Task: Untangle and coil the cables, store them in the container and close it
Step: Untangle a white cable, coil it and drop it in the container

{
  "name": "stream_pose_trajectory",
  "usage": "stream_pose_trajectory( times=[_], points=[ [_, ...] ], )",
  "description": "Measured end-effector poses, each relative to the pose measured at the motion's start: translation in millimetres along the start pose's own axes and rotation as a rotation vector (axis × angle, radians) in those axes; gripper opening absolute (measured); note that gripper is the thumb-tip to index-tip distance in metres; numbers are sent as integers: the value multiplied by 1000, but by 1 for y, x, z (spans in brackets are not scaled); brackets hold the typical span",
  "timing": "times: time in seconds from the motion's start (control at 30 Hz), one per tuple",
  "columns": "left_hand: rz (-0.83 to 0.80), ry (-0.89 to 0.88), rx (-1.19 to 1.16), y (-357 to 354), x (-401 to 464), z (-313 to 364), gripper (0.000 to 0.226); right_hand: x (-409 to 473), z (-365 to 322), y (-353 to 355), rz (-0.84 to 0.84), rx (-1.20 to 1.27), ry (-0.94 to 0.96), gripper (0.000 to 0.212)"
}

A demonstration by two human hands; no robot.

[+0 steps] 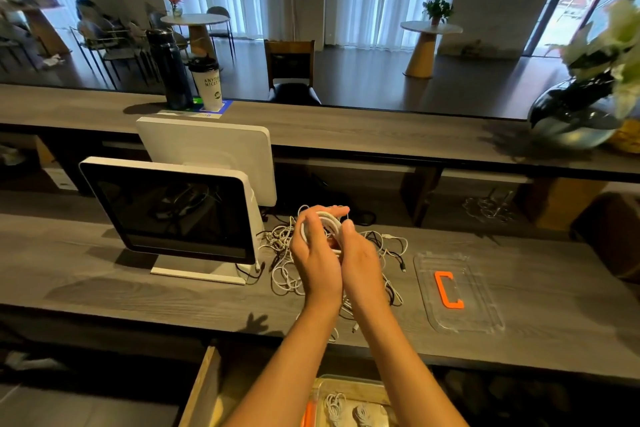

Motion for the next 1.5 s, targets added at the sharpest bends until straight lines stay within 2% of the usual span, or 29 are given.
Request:
stream_pose_trajectory(
  times=[0.07,0.17,0.27,0.33,0.43,0.5,0.57,0.63,0.73,0.8,0.87,0.93,1.03,1.13,1.23,1.3,1.4,1.5],
  points=[
    [-27,18,-9,1,-2,-2,36,1,4,4,69,4,14,43],
    [-89,105,-27,4,3,-4,34,3,9,17,207,-119,125,43],
    [-218,190,92,8,15,-2,40,7,12,35,293,-311,281,46],
    [-359,234,229,7,19,2,51,10,11,44,276,-430,354,42],
    [-615,201,446,3,19,9,48,12,10,50,207,-444,418,39],
    [-693,199,507,3,19,8,48,10,12,50,162,-359,386,46],
    [-720,87,575,6,23,7,49,10,12,54,74,-245,316,50],
    [-689,71,582,14,30,5,47,12,10,64,-47,-256,310,42],
    [-664,257,433,26,37,3,51,20,13,84,-189,-313,354,19],
    [-713,345,334,26,33,6,49,26,19,89,-182,-277,359,13],
    [-732,345,284,20,28,13,41,28,25,82,-115,-219,324,16],
    [-641,196,393,15,30,20,40,27,33,65,-97,-191,250,17],
    [-311,-51,595,23,44,25,44,13,42,29,-279,-302,195,21],
    [-209,-176,783,34,48,21,54,-5,33,3,-441,-580,440,29],
    [-241,-190,945,43,52,17,54,-5,17,9,-343,-830,649,26],
    [-250,-134,968,49,57,15,54,-4,6,20,-123,-868,747,28],
    [-325,-5,940,44,58,13,54,-2,3,31,172,-762,840,30],
    [-446,74,889,30,53,20,50,4,8,40,183,-540,743,29]
  ],
)
Point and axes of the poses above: each hand's wrist, its own x-axis towards the middle knuckle, its own y-axis out of the back of the hand, z = x × y, the point moved 4 cm from there along x, towards the middle knuckle, and after that the axes turned 15 degrees about -x, right-handed, at the moved point
